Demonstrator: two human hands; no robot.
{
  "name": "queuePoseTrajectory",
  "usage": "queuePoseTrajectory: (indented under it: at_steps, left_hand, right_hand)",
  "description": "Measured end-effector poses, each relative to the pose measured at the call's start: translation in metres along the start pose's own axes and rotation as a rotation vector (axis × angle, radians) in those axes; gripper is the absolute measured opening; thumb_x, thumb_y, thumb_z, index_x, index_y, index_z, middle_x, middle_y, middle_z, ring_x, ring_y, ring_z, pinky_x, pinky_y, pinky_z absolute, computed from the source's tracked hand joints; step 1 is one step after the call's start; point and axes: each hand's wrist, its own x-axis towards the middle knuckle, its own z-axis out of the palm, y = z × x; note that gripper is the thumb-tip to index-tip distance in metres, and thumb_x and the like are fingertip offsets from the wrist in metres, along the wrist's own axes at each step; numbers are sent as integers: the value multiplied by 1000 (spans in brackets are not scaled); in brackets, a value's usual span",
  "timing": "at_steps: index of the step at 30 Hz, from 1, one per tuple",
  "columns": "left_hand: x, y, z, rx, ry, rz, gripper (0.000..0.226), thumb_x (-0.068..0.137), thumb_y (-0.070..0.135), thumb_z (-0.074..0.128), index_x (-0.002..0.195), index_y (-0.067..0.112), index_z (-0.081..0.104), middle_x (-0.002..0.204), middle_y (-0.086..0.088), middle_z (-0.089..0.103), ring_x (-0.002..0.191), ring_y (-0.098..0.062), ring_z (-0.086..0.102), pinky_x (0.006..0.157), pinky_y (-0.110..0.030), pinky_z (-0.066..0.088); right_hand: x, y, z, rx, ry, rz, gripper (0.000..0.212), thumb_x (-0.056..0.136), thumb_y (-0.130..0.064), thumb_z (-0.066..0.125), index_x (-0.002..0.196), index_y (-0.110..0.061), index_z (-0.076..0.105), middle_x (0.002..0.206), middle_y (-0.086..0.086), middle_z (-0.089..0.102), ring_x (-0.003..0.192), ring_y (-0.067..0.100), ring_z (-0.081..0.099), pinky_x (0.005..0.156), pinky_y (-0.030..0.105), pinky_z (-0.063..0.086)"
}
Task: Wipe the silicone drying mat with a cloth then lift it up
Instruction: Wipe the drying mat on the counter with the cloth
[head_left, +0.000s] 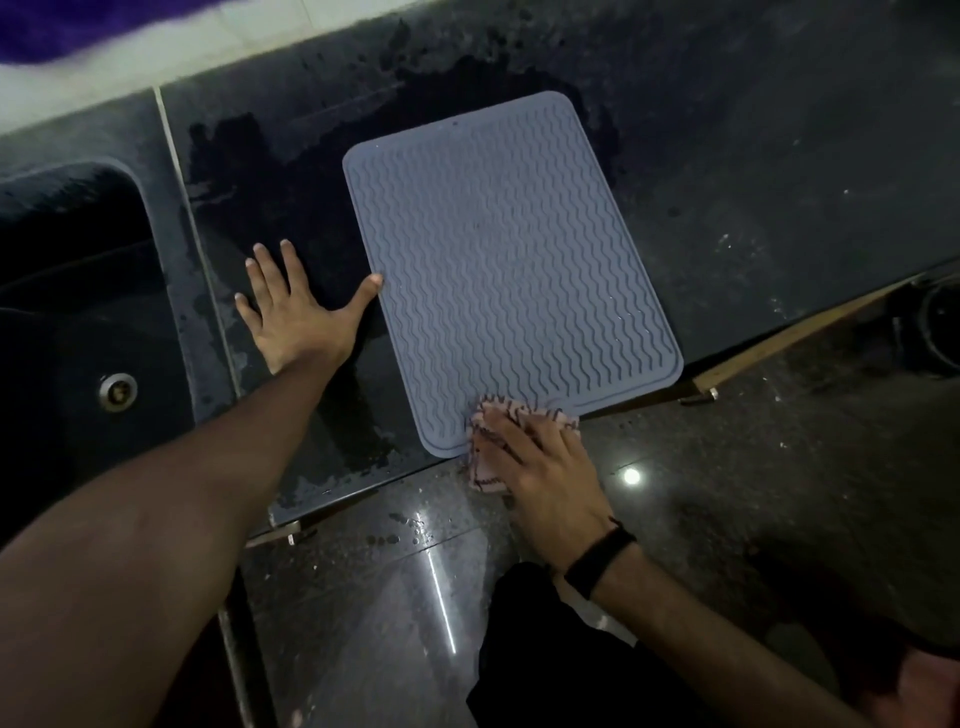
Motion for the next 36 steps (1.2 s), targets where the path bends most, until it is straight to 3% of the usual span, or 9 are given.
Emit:
queuePoseTrajectory:
  at_steps: [5,10,18,23,27,31,33,36]
  left_hand:
    - [1,0,0,1,5,2,128,71,104,21,166,21,-2,173,-8,-7,159,-23,-9,127,-53,-4]
    - [3,-2,3,-3,15,1,129,70,105,19,166,22,-1,173,-7,-6,159,-22,-8,127,-53,-4]
    - [3,-3,5,-14,23,-9,129,69,106,19,166,23,0,173,-6,-5,159,-21,-8,127,-52,-4]
    - [3,-2,2,-17,17,-6,129,70,105,20,166,22,0,173,-6,-6,159,-22,-8,127,-52,-4]
    - [1,-2,2,-11,11,-5,129,69,105,19,166,22,-1,173,-6,-7,159,-22,-9,127,-52,-5]
    - [1,-2,2,-11,17,-3,129,70,105,19,166,21,-1,173,-7,-7,159,-22,-9,127,-52,-5]
    - [1,-1,3,-18,20,-3,129,70,105,19,166,21,0,173,-7,-6,159,-22,-8,127,-52,-5]
    - [2,-1,2,-14,19,-6,129,69,105,19,166,21,0,173,-7,-7,159,-22,-8,127,-52,-5]
  right_hand:
    - [13,22,-26,-12,160,97,54,75,-6,58,127,-18,63,137,0,57,107,27,55,81,39,47]
    - [48,29,-25,-65,61,145,52,82,-8,64,132,-19,57,142,3,51,111,29,52,87,40,44]
    - [-6,31,-11,-39,60,105,66,63,-5,75,127,-18,63,136,1,57,108,29,57,83,39,49]
    - [-6,45,-33,-45,148,141,49,76,-6,64,122,-20,65,133,-2,60,98,26,55,76,37,46]
    - [34,46,-47,-38,243,181,51,76,-11,60,126,-21,62,136,1,57,102,27,52,79,39,44]
    - [62,32,-25,-63,72,126,53,85,-8,60,136,-20,52,146,3,46,116,29,47,90,43,40]
    - [54,28,-11,-72,53,133,58,81,-4,62,136,-18,53,146,5,46,117,32,49,92,44,41]
    - [34,31,-7,-32,113,109,61,66,-2,71,125,-16,64,135,5,58,103,34,57,81,43,47]
